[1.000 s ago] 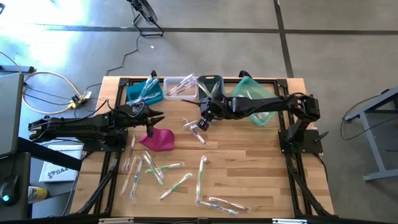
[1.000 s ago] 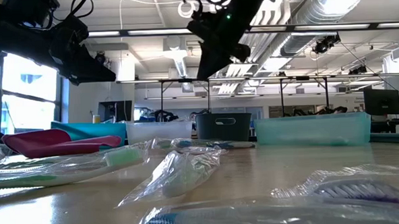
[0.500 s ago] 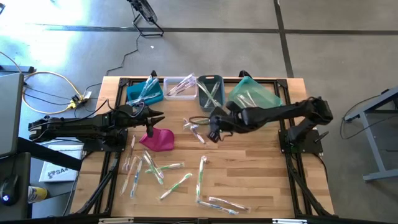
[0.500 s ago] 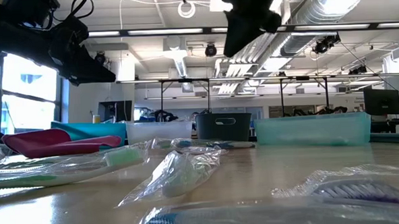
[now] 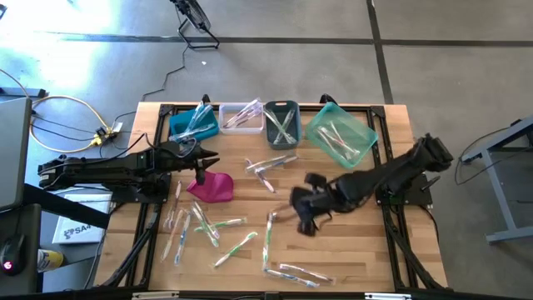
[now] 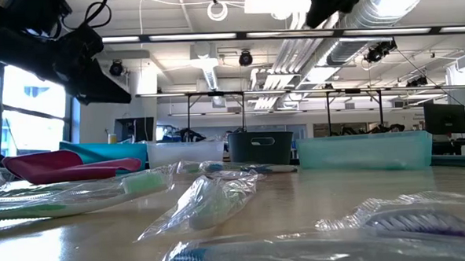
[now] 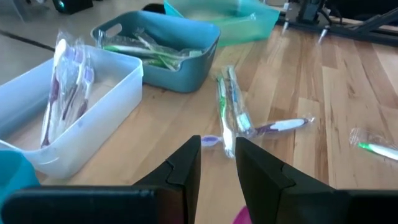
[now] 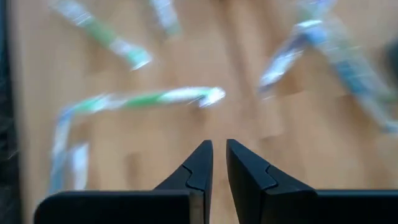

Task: Pick & Place Toothbrushes
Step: Put the violet toothbrush into the white bin

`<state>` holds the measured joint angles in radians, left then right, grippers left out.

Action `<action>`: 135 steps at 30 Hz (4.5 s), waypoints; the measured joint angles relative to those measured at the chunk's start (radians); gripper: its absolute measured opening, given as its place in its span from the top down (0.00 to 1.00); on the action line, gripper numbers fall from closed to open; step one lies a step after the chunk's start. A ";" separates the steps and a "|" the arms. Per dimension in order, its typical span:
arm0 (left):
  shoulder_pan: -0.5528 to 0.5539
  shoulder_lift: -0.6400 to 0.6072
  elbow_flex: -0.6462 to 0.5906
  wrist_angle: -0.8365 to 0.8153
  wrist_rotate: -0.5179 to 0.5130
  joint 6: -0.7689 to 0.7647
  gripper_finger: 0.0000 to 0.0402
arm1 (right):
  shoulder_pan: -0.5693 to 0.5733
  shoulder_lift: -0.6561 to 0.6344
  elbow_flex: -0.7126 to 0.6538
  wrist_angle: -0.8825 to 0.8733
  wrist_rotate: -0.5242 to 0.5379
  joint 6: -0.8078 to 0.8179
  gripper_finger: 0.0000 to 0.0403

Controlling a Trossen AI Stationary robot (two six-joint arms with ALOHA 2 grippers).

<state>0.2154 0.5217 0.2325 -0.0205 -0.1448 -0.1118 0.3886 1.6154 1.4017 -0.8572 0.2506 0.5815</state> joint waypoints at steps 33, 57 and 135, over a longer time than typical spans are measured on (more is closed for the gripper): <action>0.000 0.000 0.000 -0.056 0.003 -0.026 0.76 | 0.437 0.002 0.000 0.152 -0.120 0.619 0.91; 0.000 0.000 0.000 -0.057 0.002 -0.024 0.76 | 0.428 0.187 -0.029 0.110 -0.127 0.701 0.65; 0.000 0.000 0.000 -0.057 0.002 -0.028 0.76 | 0.441 0.417 -0.029 0.189 -0.253 0.734 0.97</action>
<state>0.2157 0.5213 0.2329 -0.0779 -0.1428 -0.1398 0.8293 2.0319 1.3727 -0.6678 -0.0027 1.3159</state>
